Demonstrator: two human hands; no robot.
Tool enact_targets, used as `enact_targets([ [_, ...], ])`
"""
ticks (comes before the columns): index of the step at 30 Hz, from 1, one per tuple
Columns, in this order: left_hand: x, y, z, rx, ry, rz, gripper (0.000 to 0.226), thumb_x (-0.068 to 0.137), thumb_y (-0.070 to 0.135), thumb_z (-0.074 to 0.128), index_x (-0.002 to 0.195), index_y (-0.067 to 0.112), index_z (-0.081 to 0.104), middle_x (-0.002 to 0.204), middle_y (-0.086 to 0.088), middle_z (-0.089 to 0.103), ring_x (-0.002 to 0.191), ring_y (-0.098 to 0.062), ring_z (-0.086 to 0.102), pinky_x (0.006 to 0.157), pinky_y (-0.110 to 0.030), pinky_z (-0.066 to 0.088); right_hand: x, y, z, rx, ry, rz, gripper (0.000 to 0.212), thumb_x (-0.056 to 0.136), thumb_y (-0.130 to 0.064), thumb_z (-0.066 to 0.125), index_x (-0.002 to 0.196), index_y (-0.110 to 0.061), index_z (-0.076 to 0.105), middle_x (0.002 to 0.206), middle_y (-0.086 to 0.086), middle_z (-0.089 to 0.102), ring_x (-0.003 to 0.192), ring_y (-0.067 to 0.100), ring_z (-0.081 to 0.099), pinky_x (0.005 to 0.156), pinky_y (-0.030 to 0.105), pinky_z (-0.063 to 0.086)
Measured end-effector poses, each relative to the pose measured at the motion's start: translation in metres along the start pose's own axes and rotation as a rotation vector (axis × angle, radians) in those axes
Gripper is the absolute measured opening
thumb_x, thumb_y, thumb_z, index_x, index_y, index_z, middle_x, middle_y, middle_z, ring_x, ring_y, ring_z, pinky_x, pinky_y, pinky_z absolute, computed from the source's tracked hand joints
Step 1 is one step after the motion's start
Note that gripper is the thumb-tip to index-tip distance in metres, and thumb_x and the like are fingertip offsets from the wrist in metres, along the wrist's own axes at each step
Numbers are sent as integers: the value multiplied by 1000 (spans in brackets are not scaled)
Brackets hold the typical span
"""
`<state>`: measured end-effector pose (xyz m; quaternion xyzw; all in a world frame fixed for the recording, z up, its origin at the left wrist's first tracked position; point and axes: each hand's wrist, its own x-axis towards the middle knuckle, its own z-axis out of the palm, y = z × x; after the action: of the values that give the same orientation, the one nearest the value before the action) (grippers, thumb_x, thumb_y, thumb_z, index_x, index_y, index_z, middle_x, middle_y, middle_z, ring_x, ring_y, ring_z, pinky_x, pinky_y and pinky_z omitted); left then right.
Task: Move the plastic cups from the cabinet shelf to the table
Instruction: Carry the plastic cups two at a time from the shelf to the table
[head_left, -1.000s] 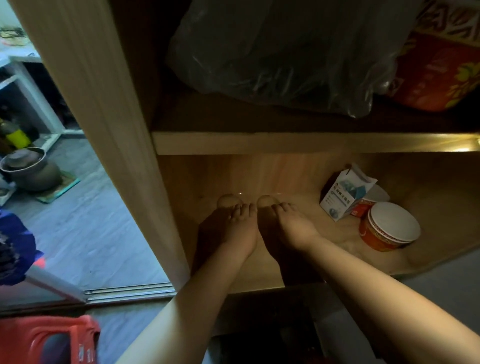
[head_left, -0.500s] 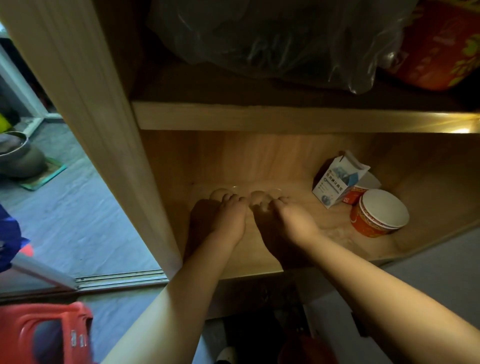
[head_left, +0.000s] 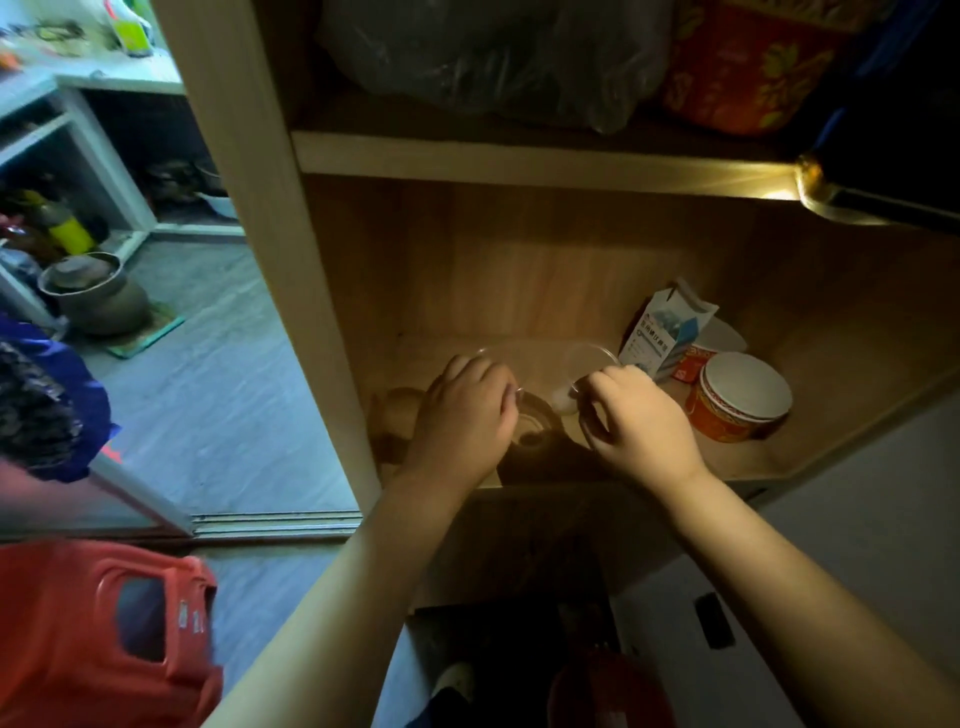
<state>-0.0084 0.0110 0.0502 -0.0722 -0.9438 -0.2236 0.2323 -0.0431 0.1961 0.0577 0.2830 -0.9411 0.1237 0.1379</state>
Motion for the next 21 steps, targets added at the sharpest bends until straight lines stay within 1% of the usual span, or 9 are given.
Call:
enact_targets([
  [1, -7, 8, -11, 6, 17, -15, 5, 87, 15, 54, 85, 16, 59, 90, 1, 60, 90, -10, 46, 69, -21, 29, -7, -4, -7, 14, 22, -11, 20, 76, -20, 64, 94, -11, 61, 90, 7, 63, 85, 23, 57, 68, 31, 50],
  [3, -23, 22, -31, 19, 39, -28, 4, 82, 12, 59, 79, 15, 57, 81, 0, 61, 83, -16, 52, 64, -23, 35, -22, -13, -20, 55, 52, -48, 17, 77, -18, 66, 92, -11, 61, 88, 5, 62, 82, 20, 55, 67, 26, 47],
  [5, -40, 33, -48, 28, 79, -23, 7, 79, 10, 63, 75, 13, 57, 76, -1, 61, 77, -19, 54, 63, -22, 38, -36, -27, -31, 95, 90, -106, 12, 81, -16, 63, 91, -11, 61, 86, 4, 62, 77, 18, 54, 64, 21, 42],
  [9, -88, 47, -83, 55, 156, -81, 6, 81, 13, 59, 75, 11, 58, 77, -3, 60, 78, -20, 50, 67, -25, 36, -60, -66, -41, 175, 142, -201, 6, 85, -12, 58, 90, -11, 62, 84, 3, 65, 72, 15, 54, 56, 24, 46],
  [12, -136, 45, -112, 103, 161, -199, 15, 85, 23, 50, 80, 11, 58, 82, -3, 62, 81, -23, 53, 67, -36, 46, -74, -106, -37, 248, 134, -283, 10, 87, -17, 54, 90, -12, 62, 89, 2, 66, 76, 13, 55, 60, 17, 39],
  [14, -168, 35, -133, 166, 165, -257, 16, 85, 23, 48, 79, 12, 59, 78, -2, 61, 80, -21, 53, 71, -36, 46, -80, -139, -33, 321, 121, -336, 9, 87, -18, 54, 90, -13, 61, 91, 3, 66, 78, 15, 56, 62, 19, 36],
  [17, -210, 17, -171, 234, 226, -364, 13, 82, 21, 50, 78, 13, 58, 75, -1, 59, 79, -19, 48, 72, -25, 36, -84, -191, -29, 399, 128, -422, 6, 87, -13, 56, 81, -13, 59, 80, 3, 63, 74, 18, 54, 60, 25, 37],
  [19, -236, 8, -198, 271, 285, -439, 12, 80, 21, 51, 78, 13, 58, 75, -2, 58, 79, -20, 48, 72, -26, 34, -82, -225, -28, 425, 143, -480, 9, 88, -13, 54, 81, -13, 60, 76, 2, 62, 74, 21, 53, 61, 31, 42],
  [21, -259, -1, -223, 302, 339, -505, 9, 79, 20, 54, 77, 12, 59, 75, -2, 58, 79, -22, 49, 71, -29, 36, -80, -258, -31, 430, 154, -536, 11, 89, -15, 53, 83, -14, 62, 77, 1, 63, 75, 22, 55, 63, 36, 46],
])
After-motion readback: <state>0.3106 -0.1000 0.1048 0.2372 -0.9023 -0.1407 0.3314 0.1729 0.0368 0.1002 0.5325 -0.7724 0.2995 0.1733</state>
